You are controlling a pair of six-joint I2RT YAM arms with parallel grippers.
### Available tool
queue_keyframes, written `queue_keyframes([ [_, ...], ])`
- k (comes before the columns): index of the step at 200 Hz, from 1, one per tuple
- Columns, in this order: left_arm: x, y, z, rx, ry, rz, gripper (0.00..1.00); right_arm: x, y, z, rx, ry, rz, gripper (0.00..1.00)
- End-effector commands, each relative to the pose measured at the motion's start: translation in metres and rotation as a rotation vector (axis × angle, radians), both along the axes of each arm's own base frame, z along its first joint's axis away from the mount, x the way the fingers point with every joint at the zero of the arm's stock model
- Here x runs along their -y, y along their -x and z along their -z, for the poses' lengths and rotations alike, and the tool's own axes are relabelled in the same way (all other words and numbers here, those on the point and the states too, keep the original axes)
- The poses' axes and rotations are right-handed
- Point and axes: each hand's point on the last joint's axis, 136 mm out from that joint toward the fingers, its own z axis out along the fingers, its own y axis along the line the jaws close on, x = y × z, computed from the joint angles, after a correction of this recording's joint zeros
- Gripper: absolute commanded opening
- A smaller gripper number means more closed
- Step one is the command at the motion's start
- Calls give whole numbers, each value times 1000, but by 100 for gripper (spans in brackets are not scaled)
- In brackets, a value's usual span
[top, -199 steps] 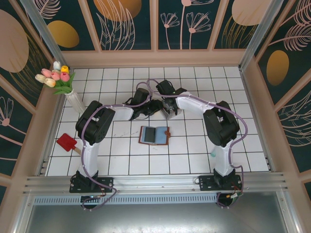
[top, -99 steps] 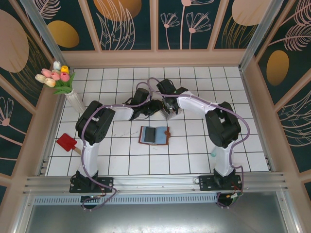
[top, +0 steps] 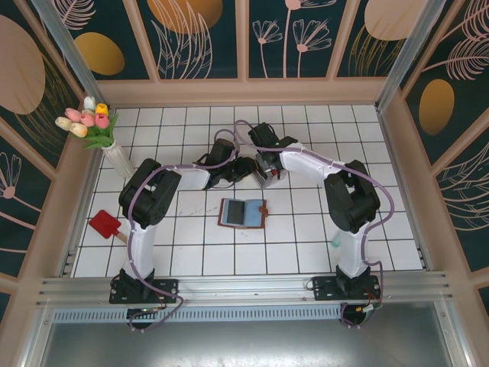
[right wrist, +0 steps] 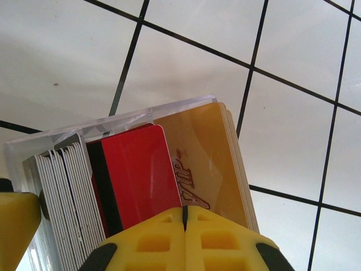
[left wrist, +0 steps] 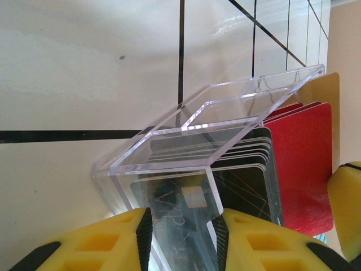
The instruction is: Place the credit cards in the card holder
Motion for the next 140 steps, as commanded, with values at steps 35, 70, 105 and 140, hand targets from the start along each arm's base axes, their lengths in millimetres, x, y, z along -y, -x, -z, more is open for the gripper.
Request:
queue_keyframes([
  [35, -22, 18, 46, -103, -125, -25, 37, -3, 8, -29, -3, -116, -6, 0],
  [70, -21, 17, 43, -99, -123, -22, 37, -4, 9, -26, -18, -164, 13, 10],
  [105, -22, 17, 44, -99, -126, -19, 37, 2, 4, -8, -57, -126, 14, 30],
  [140, -22, 17, 44, -101, -125, -22, 37, -2, 4, 7, -93, -111, -6, 35],
])
